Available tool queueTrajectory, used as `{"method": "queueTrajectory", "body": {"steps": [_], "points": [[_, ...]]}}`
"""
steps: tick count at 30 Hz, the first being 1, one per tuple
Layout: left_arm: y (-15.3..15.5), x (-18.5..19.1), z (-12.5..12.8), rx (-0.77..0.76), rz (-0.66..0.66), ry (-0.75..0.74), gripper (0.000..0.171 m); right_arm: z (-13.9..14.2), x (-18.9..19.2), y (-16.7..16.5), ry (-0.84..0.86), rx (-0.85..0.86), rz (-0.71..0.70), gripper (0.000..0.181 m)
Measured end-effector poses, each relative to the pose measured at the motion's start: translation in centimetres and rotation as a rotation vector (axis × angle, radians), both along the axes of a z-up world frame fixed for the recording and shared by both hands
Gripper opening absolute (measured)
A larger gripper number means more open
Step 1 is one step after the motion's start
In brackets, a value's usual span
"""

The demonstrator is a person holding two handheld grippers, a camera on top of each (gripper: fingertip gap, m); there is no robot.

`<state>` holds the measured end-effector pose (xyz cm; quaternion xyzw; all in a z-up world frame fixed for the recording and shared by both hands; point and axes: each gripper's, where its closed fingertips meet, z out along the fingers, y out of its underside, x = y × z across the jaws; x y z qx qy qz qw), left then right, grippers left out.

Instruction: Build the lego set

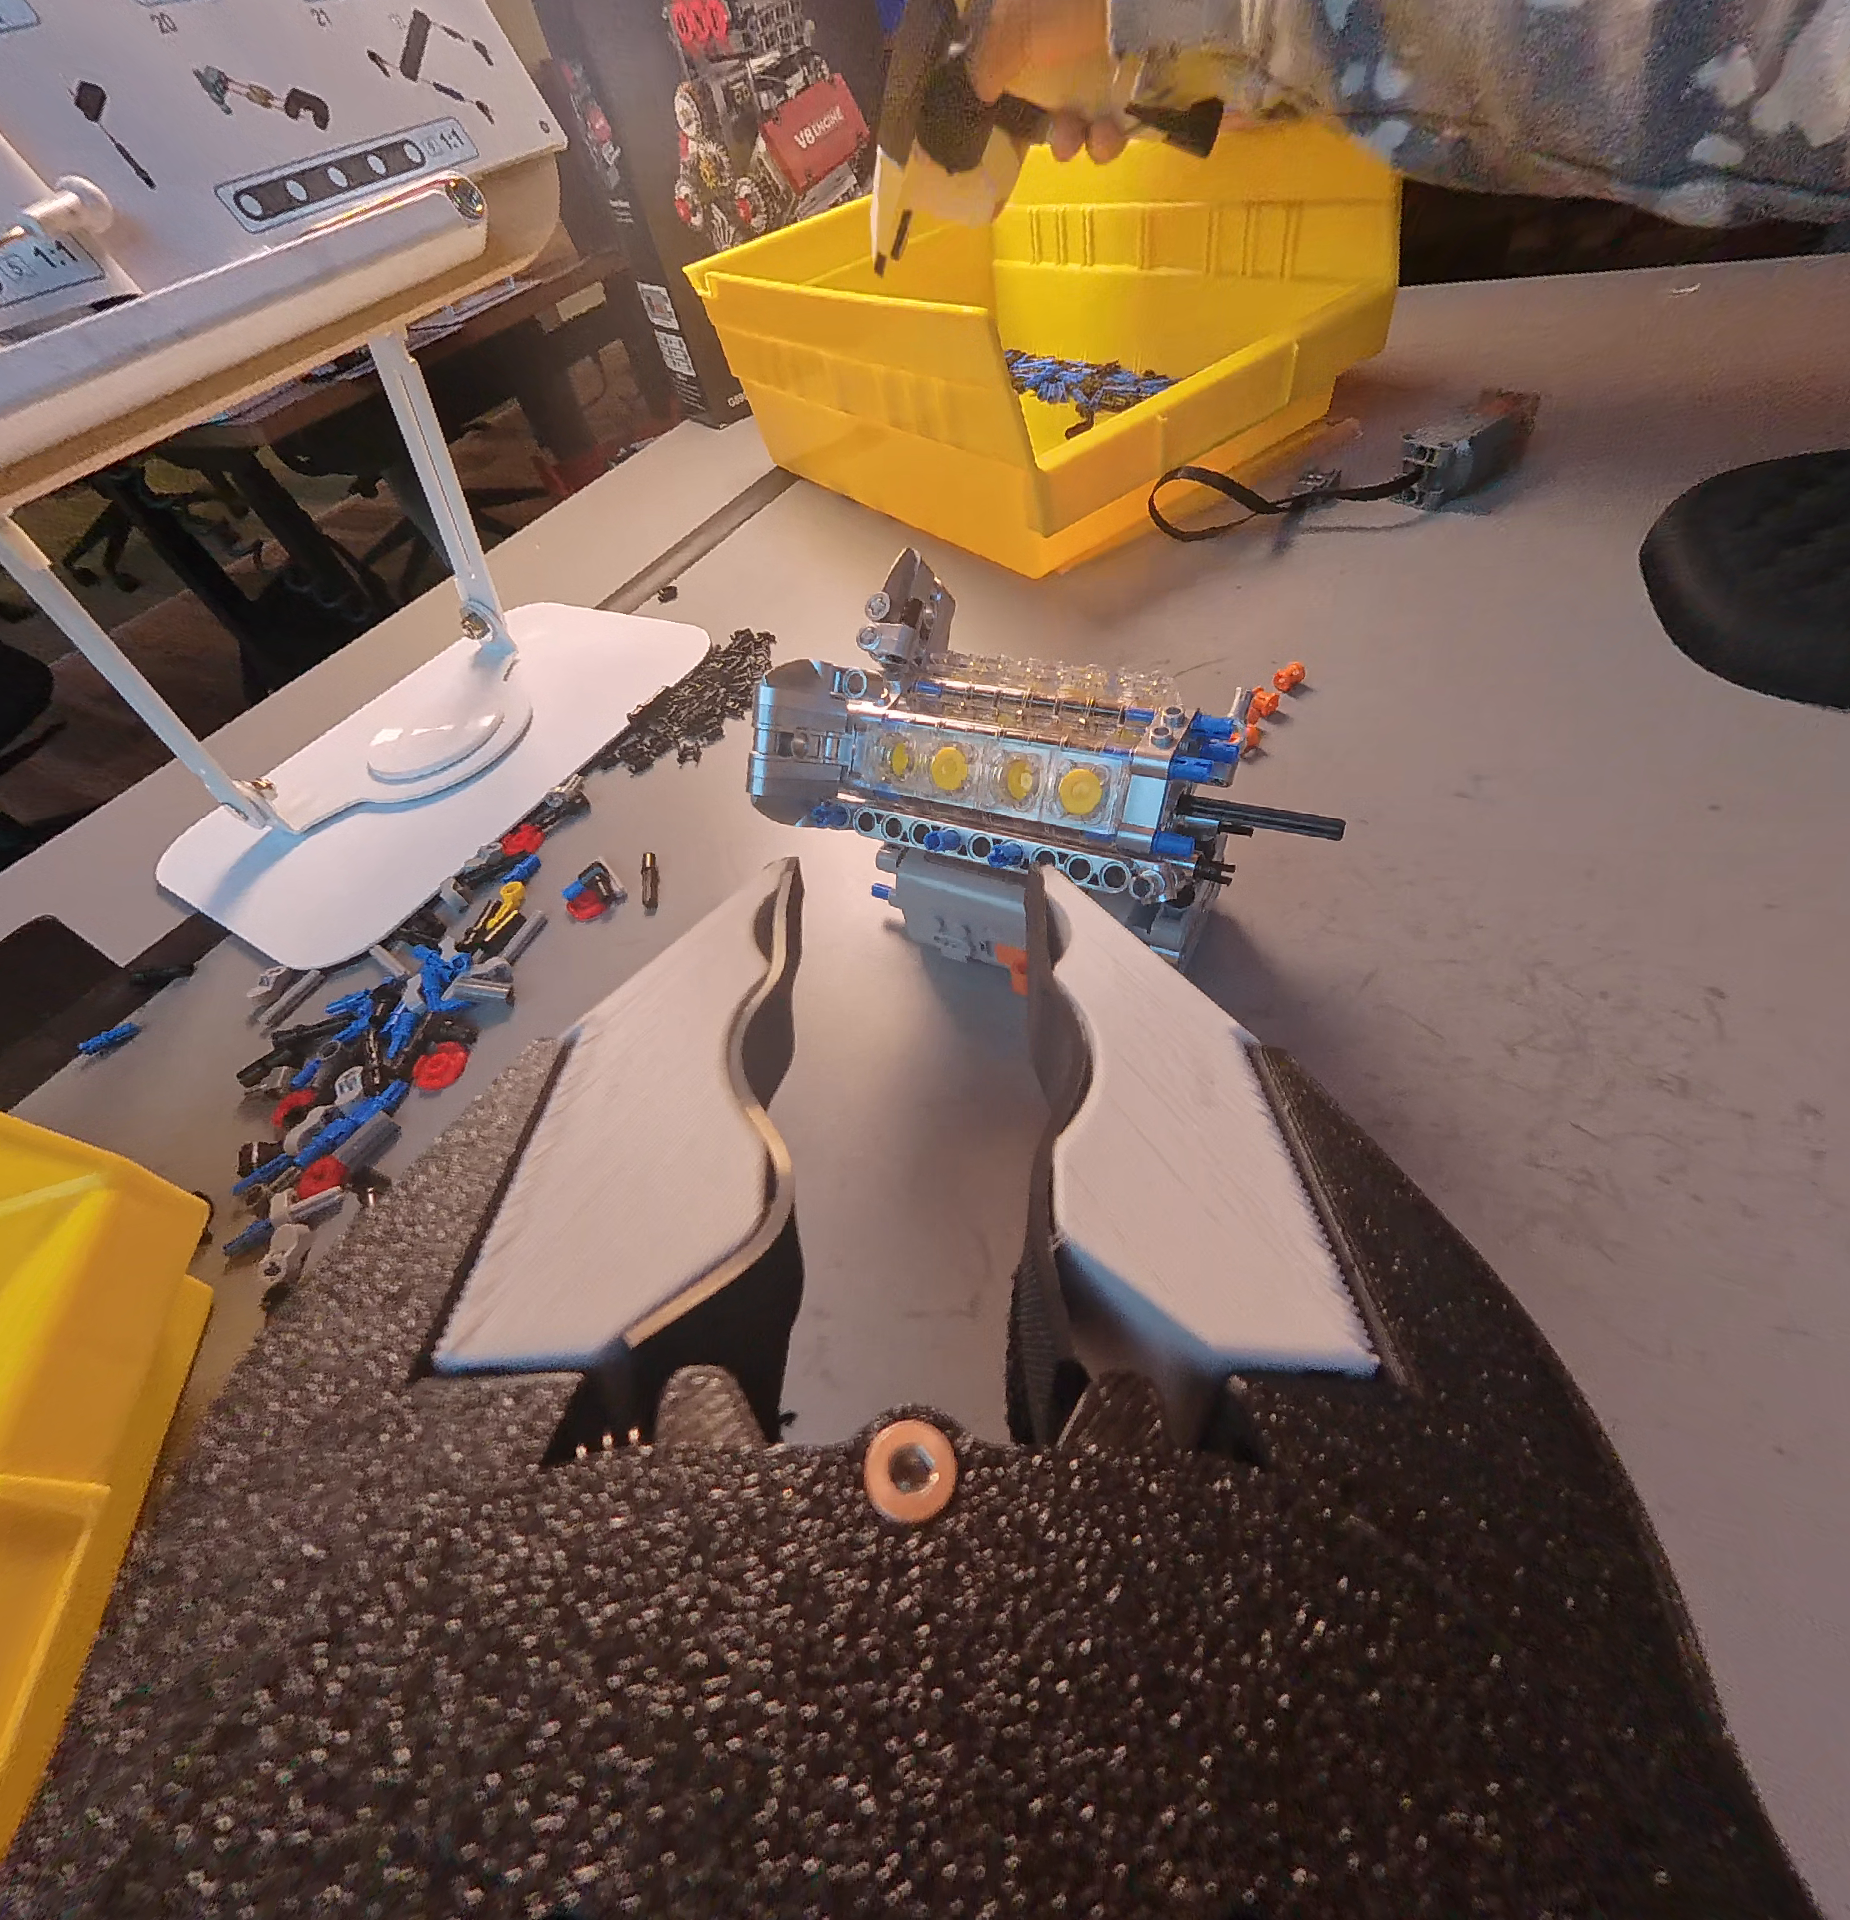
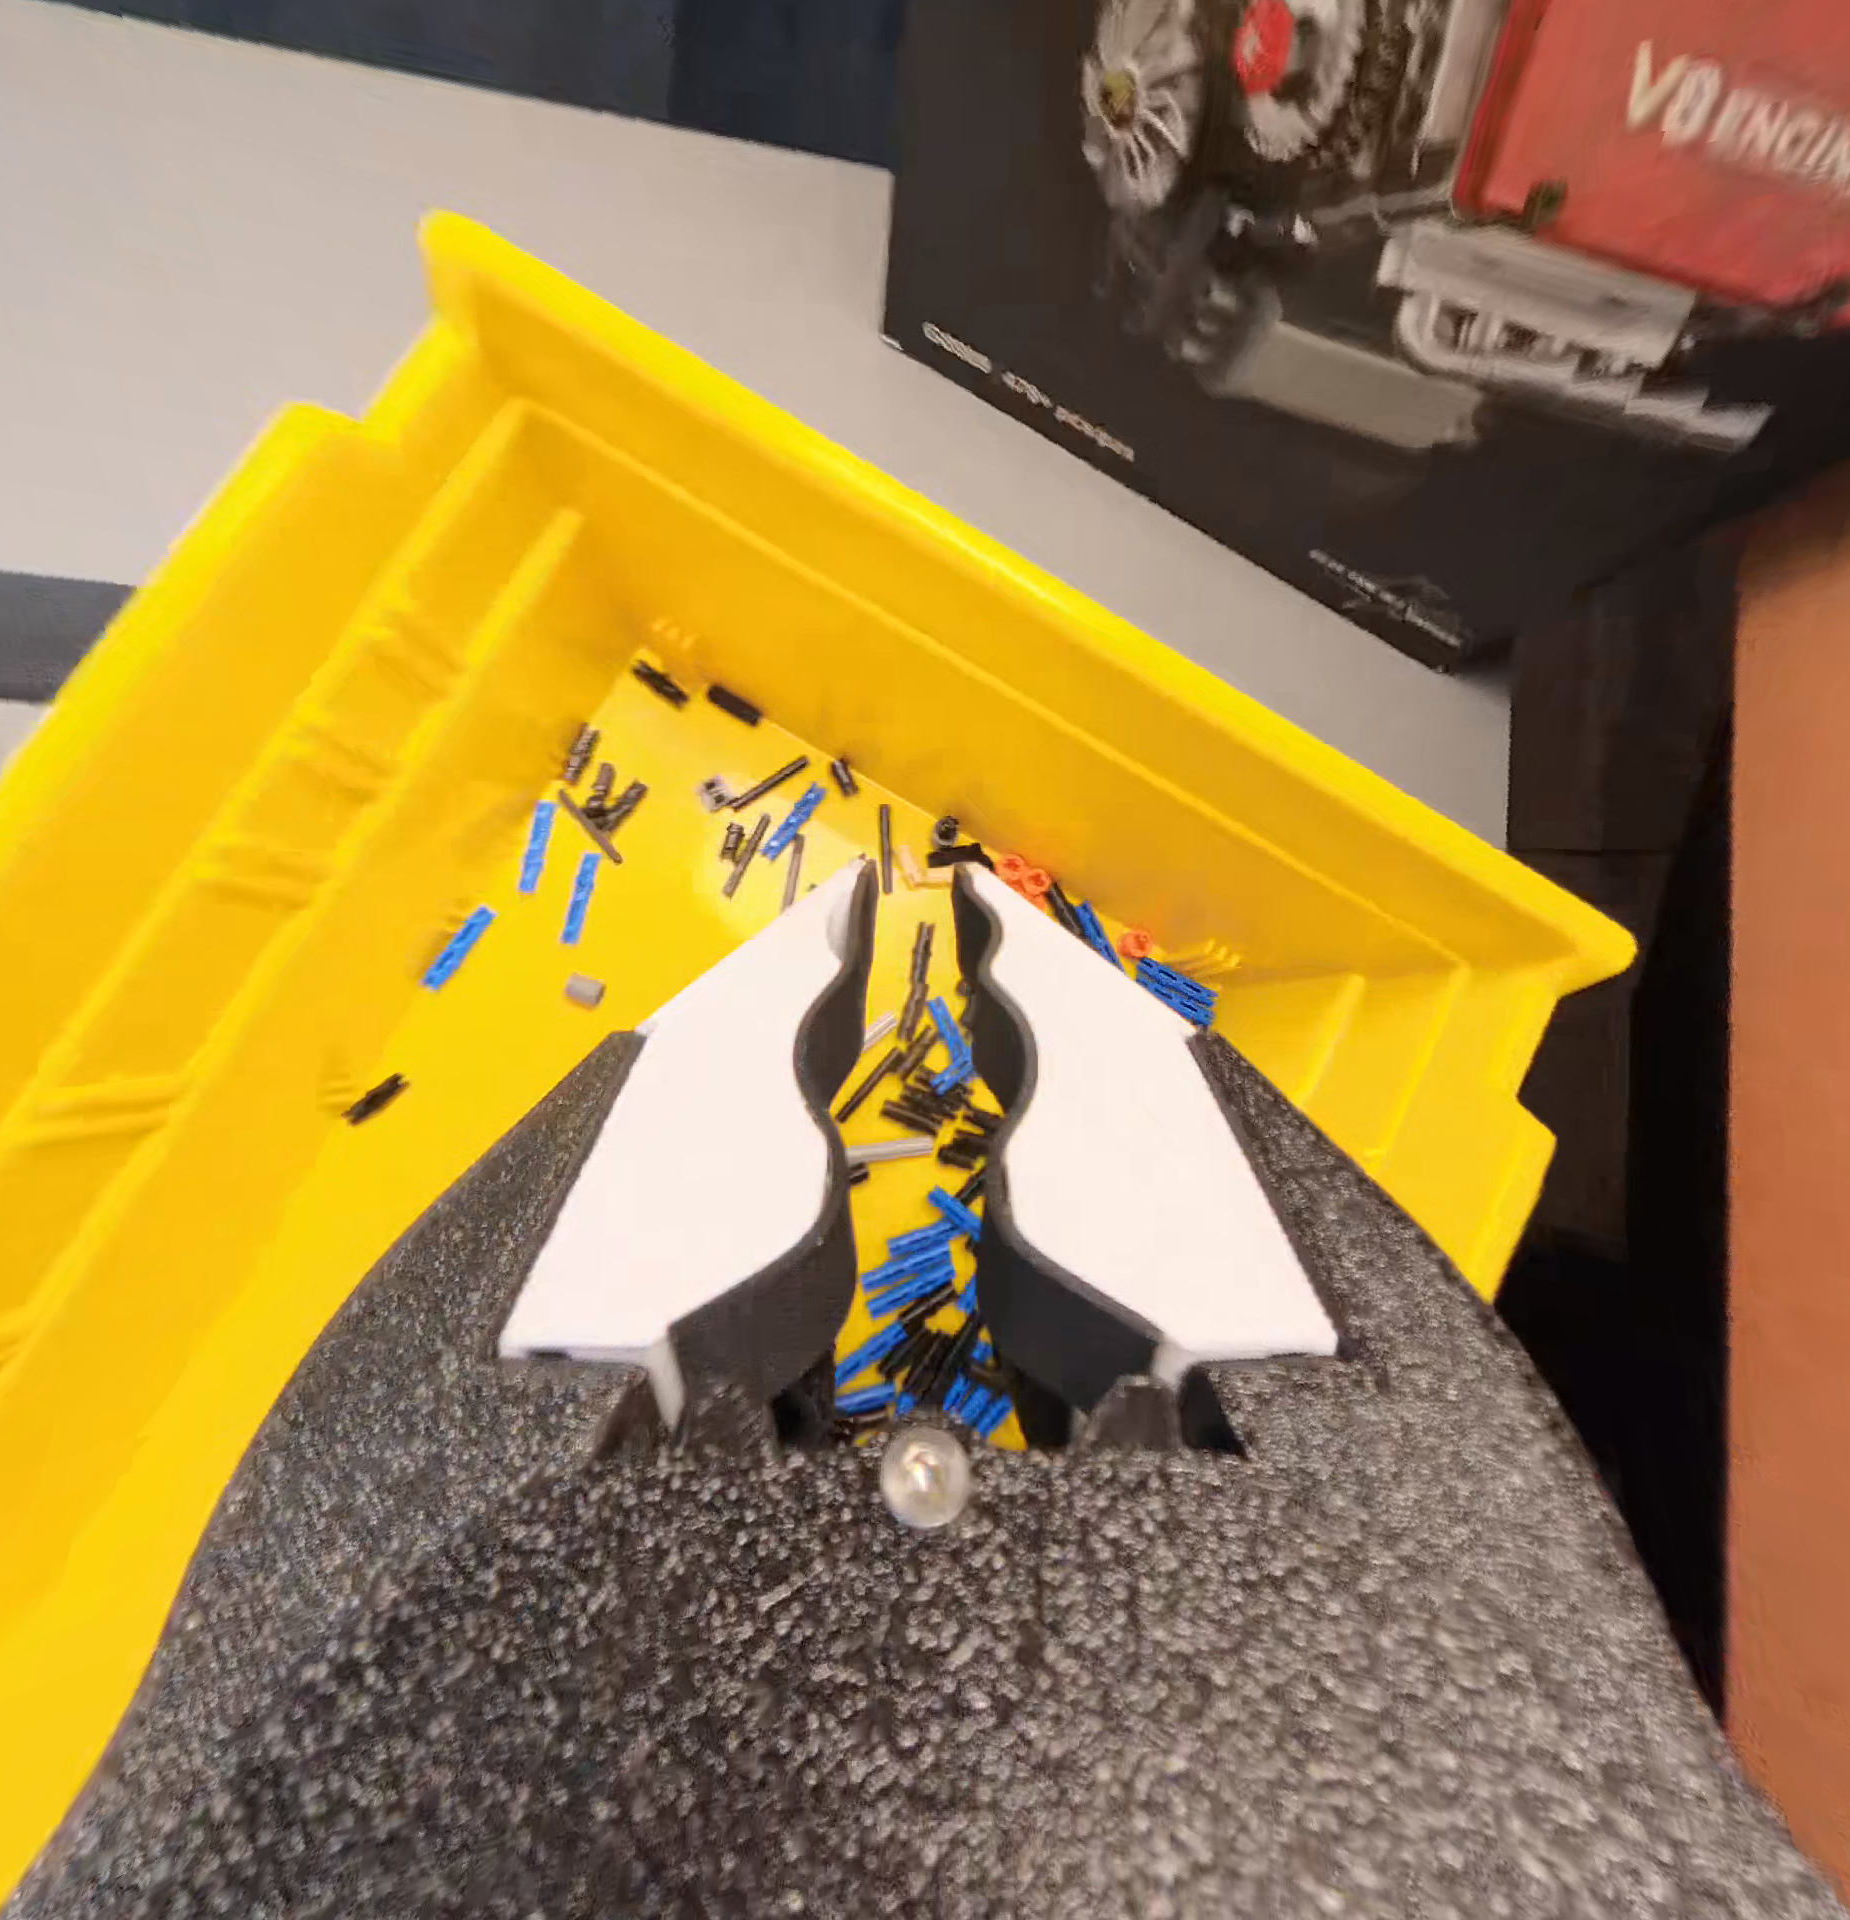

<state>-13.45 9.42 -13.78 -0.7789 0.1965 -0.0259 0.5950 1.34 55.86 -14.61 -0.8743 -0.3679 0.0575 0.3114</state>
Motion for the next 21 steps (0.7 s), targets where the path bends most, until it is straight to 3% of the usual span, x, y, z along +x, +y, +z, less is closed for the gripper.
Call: {"method": "queueTrajectory", "body": {"steps": [6, 21], "points": [[0.0, 0.1, 0.2, 0.004, -0.014, -0.007, 0.041, -4.4, 1.8, 2.4, -0.001, -0.052, -0.148, 0.013], [0.1, -0.1, -0.4, -0.02, -0.011, -0.006, 0.041, -5.3, 1.8, 3.1, 0.013, -0.058, -0.178, 0.009]]}}
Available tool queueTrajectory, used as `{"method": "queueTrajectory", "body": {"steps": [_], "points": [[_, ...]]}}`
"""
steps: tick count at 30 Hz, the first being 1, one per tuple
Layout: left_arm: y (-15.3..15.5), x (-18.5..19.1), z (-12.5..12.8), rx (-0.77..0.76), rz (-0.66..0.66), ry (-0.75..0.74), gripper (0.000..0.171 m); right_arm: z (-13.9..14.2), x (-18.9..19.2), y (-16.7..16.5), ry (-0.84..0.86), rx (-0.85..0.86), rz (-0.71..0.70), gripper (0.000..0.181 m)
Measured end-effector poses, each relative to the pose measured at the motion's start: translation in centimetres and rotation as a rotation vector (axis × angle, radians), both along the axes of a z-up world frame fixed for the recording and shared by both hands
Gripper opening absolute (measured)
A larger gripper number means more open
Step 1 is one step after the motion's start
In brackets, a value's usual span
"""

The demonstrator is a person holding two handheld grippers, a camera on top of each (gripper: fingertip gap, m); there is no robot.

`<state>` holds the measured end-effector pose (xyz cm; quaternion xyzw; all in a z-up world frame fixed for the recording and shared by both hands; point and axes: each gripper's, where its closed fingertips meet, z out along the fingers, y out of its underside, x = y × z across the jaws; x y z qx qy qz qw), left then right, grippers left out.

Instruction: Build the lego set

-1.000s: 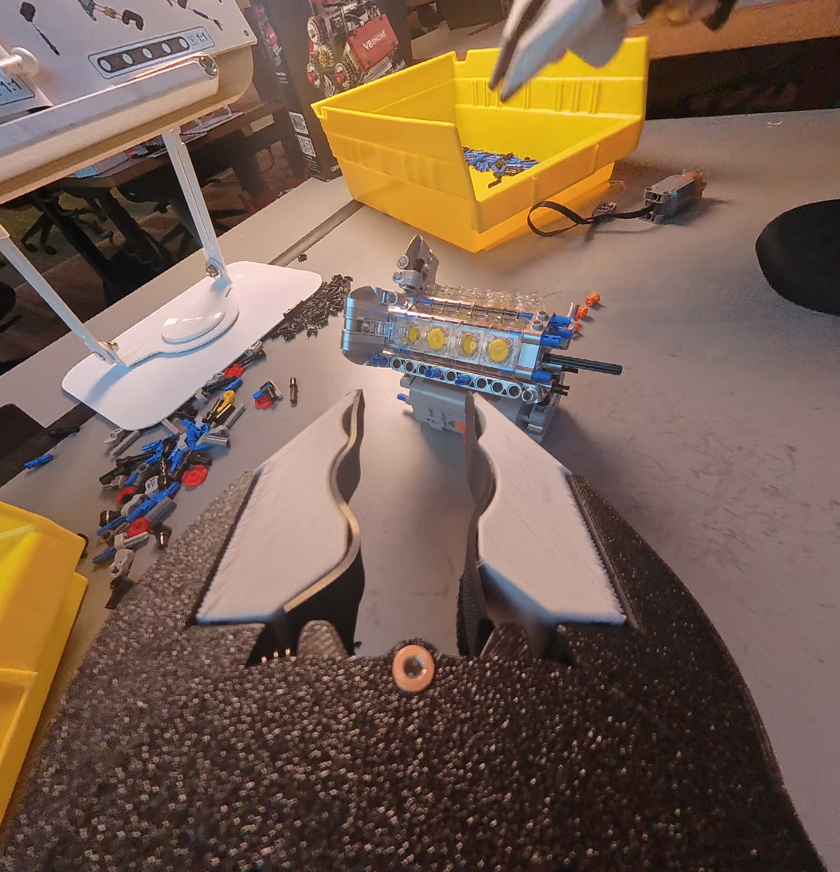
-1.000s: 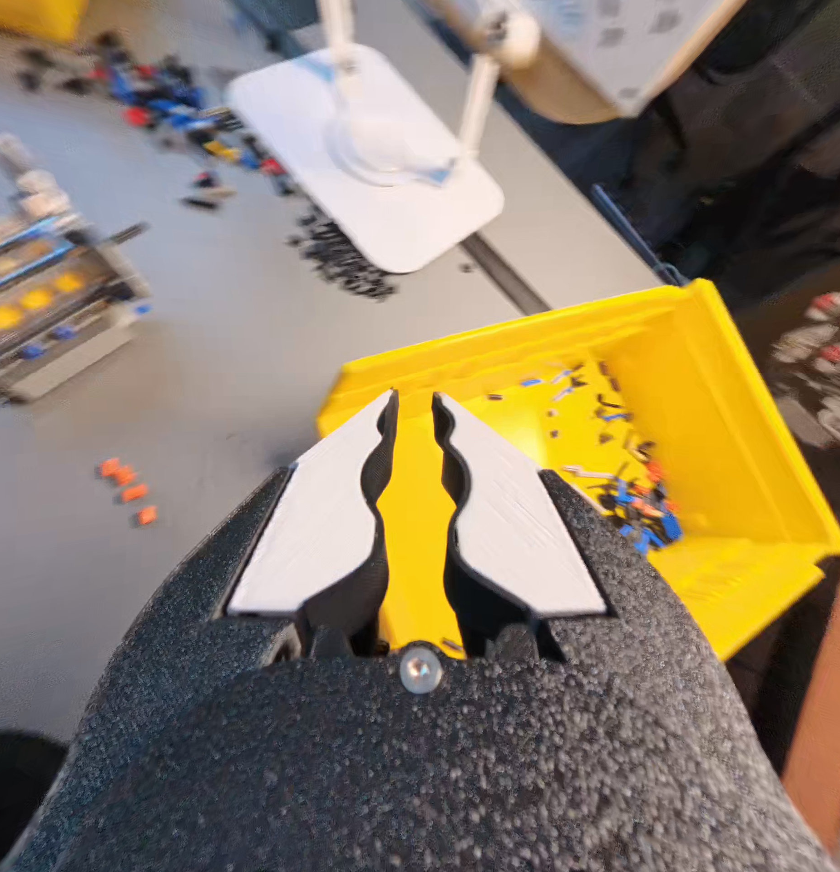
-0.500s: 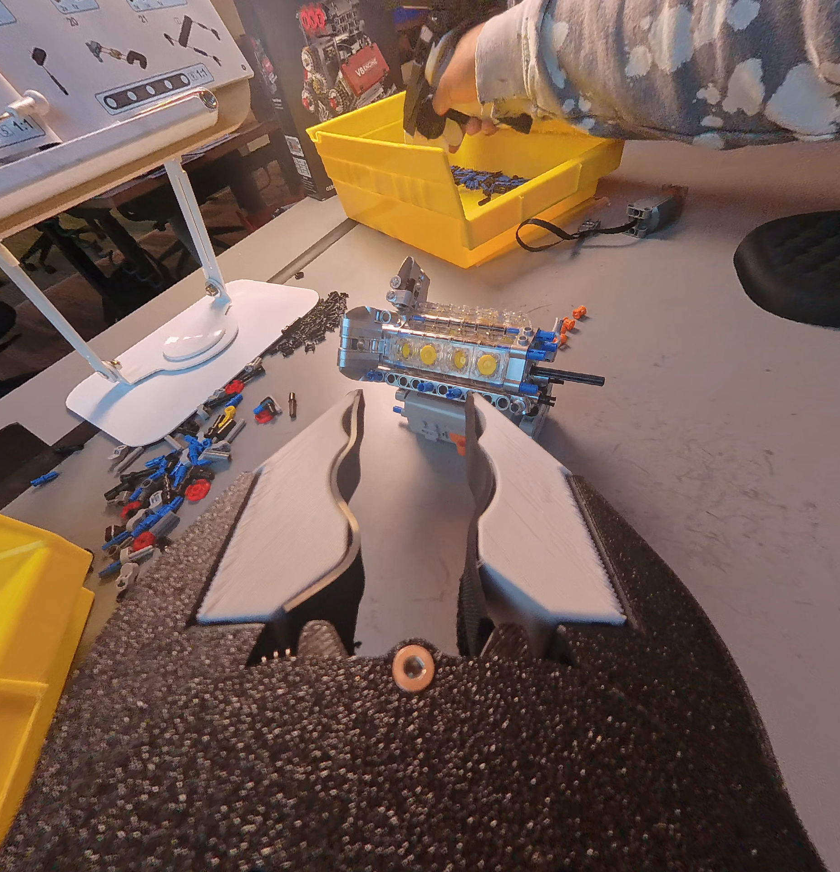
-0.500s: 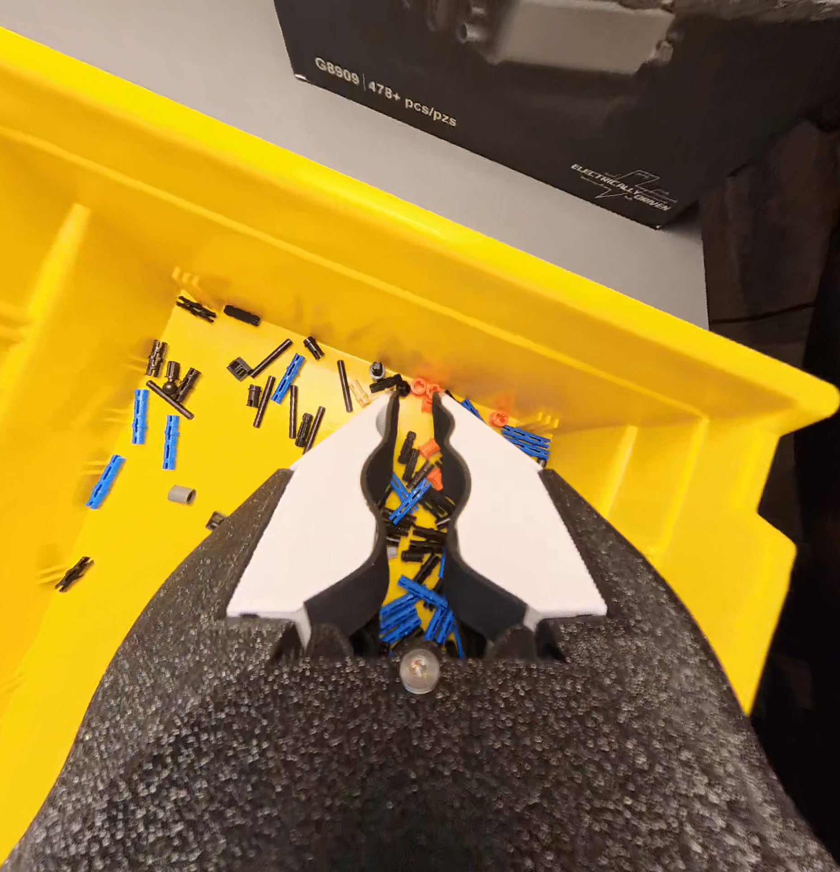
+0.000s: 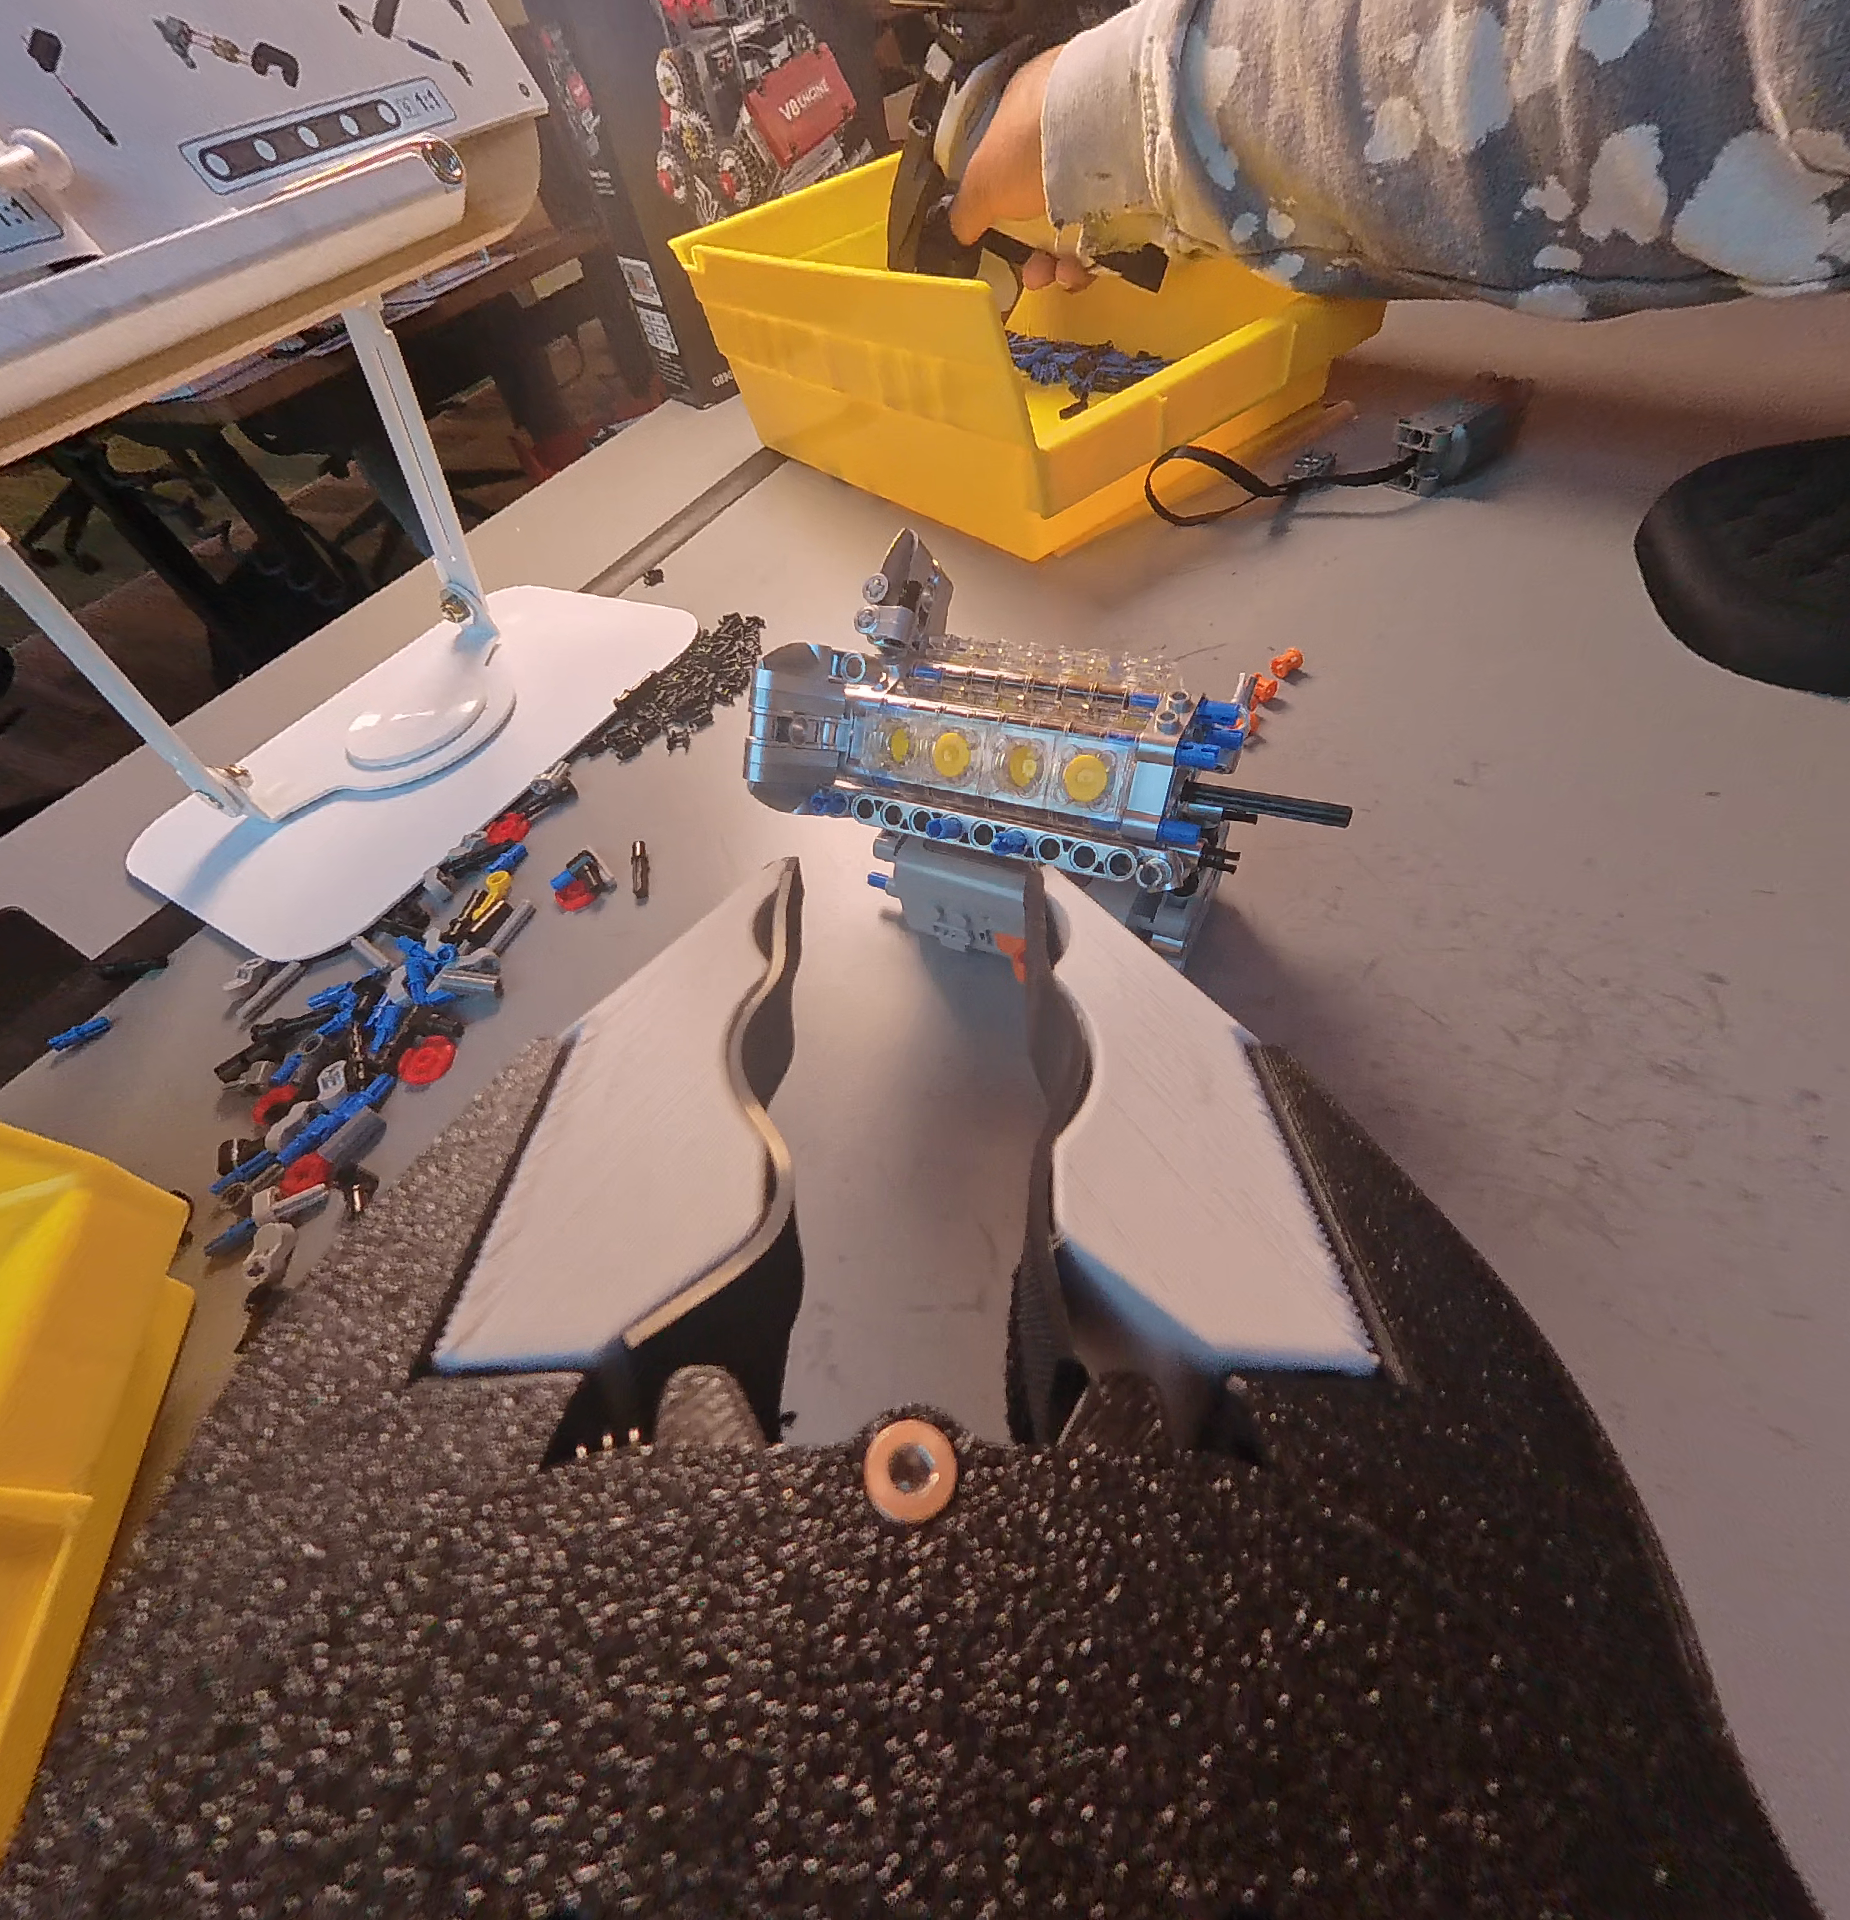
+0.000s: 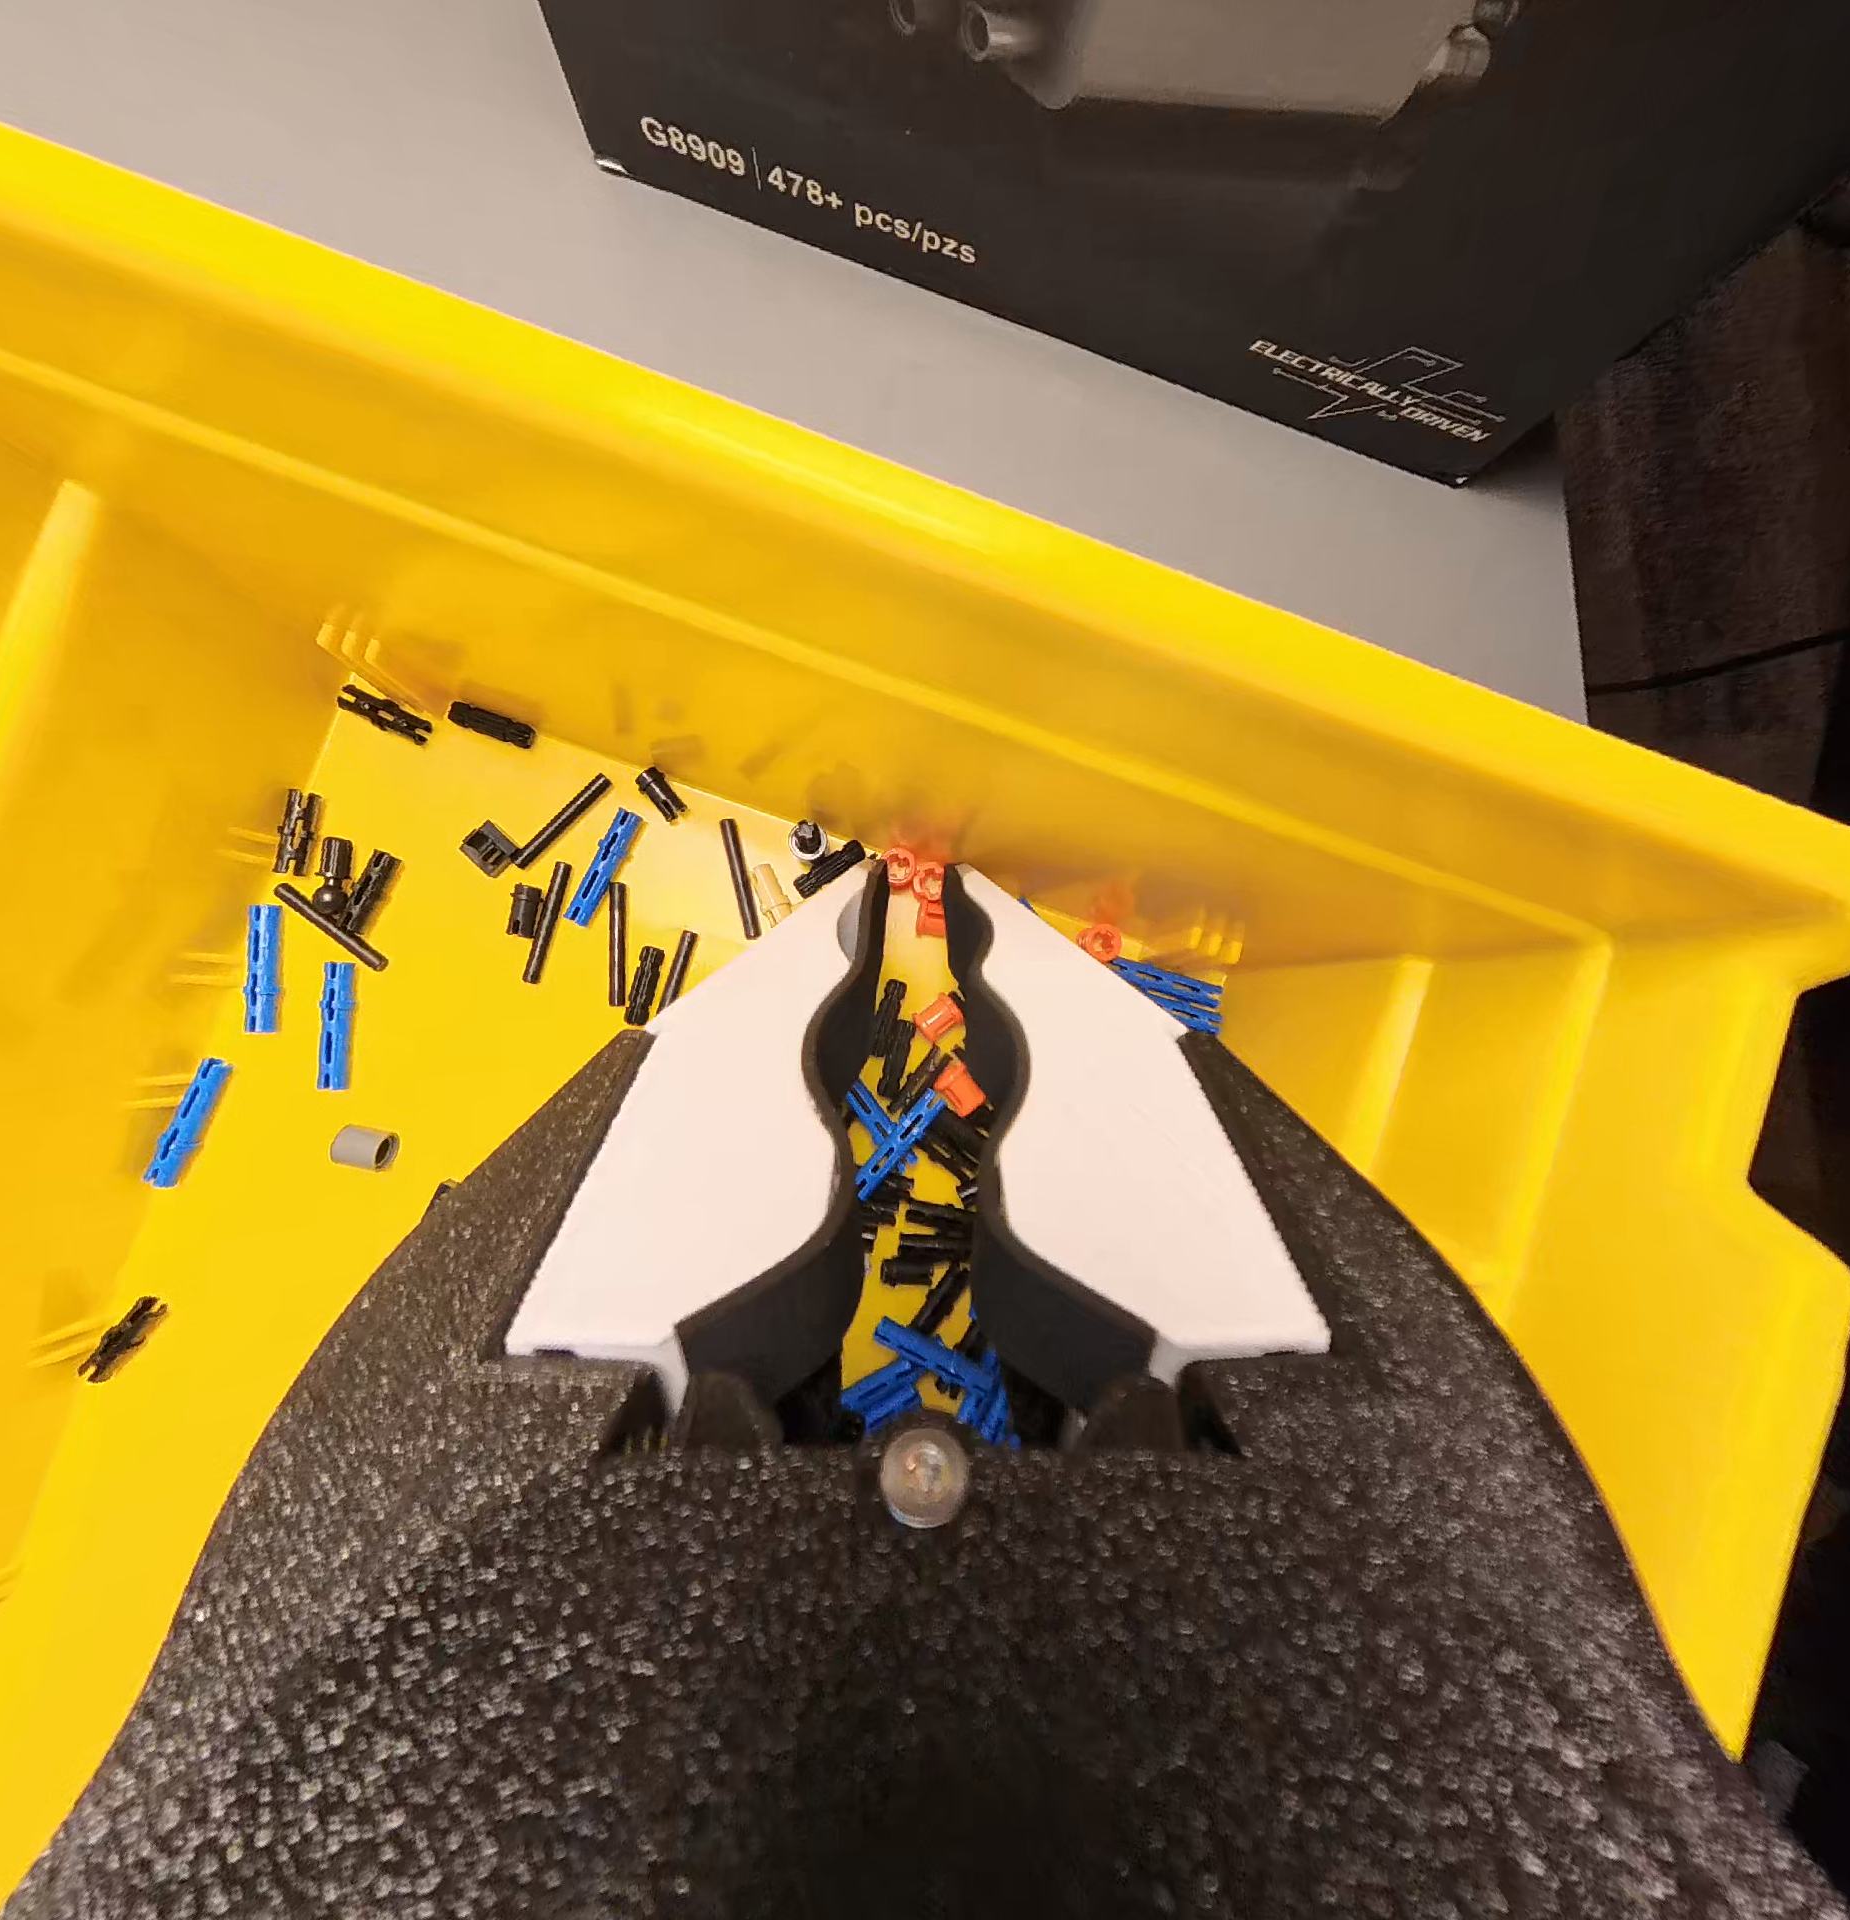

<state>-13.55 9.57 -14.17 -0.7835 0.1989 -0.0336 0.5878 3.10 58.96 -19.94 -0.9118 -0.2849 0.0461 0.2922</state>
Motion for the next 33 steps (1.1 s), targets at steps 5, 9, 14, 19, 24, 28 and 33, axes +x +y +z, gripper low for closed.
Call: {"method": "queueTrajectory", "body": {"steps": [5, 9, 14, 19, 24, 28, 33], "points": [[0.0, 0.0, 0.0, 0.0, 0.0, 0.002, 0.041, -0.3, -0.1, -0.1, -0.004, -0.009, 0.005, 0.012], [0.0, 0.0, 0.0, -0.001, -0.002, 0.001, 0.041, -0.3, -0.3, 0.1, 0.01, 0.011, -0.002, 0.012], [-0.1, 0.1, 0.0, -0.003, -0.006, -0.001, 0.041, -0.3, -0.3, 0.1, 0.027, 0.013, -0.005, 0.012], [-0.1, 0.2, 0.0, -0.005, -0.009, 0.001, 0.041, -0.3, -0.7, 0.0, 0.043, 0.034, 0.008, 0.012], [-0.1, 0.2, -0.1, -0.008, -0.01, 0.004, 0.041, -0.3, -1.3, -0.2, 0.036, 0.058, 0.058, 0.012], [-0.1, 0.2, -0.1, -0.008, -0.009, 0.003, 0.041, 0.3, -1.4, -0.2, 0.071, 0.078, 0.053, 0.0], [-0.1, 0.4, -0.1, -0.01, -0.018, 0.002, 0.041, 0.9, -1.3, -0.8, 0.064, 0.093, 0.082, 0.0]]}}
